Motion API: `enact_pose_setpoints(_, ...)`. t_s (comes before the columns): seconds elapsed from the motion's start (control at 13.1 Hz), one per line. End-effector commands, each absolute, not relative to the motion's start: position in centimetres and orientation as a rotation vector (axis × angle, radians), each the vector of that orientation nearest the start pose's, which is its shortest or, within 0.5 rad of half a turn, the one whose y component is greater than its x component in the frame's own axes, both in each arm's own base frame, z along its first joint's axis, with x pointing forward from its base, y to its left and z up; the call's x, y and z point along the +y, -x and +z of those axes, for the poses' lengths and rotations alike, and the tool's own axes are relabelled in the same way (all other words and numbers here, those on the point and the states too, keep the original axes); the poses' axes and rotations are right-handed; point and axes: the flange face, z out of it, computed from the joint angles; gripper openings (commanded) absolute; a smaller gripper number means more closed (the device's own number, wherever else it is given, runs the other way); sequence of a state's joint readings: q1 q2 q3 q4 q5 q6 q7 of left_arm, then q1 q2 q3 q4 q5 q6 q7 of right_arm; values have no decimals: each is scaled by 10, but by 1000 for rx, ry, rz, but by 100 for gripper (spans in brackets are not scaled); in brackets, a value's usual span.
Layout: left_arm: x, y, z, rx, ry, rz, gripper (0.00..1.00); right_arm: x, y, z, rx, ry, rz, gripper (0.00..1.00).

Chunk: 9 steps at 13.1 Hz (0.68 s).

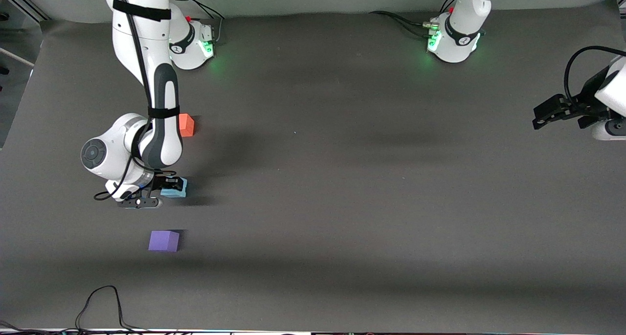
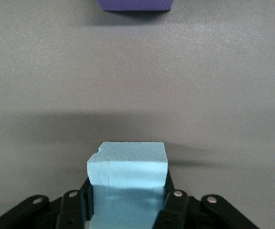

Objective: Place blue block between orange and purple blocks
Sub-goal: 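Lower the blue block between the orange and purple blocks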

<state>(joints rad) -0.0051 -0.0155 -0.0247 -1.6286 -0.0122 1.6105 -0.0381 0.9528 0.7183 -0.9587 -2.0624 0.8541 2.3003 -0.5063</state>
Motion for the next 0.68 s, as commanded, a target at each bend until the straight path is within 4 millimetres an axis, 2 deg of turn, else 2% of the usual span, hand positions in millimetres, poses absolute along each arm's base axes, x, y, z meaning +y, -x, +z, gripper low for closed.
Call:
enact_pose_setpoints(0.0, -16, -547, 614, -9, 3166, -16, 100, 14, -575, 202, 16, 3107, -3, 49)
enact_pose_setpoints(0.08, -16, -548, 613, -9, 3166, -14, 100, 14, -575, 201, 20, 3106, -3, 88)
enact_pose_setpoints(0.15, -16, -548, 613, -9, 3166, -14, 100, 15, -576, 202, 19, 3105, -5, 100)
enact_pose_setpoints(0.61, -15, -548, 613, -12, 3167, -14, 100, 22, -579, 214, 0, 3083, -32, 100)
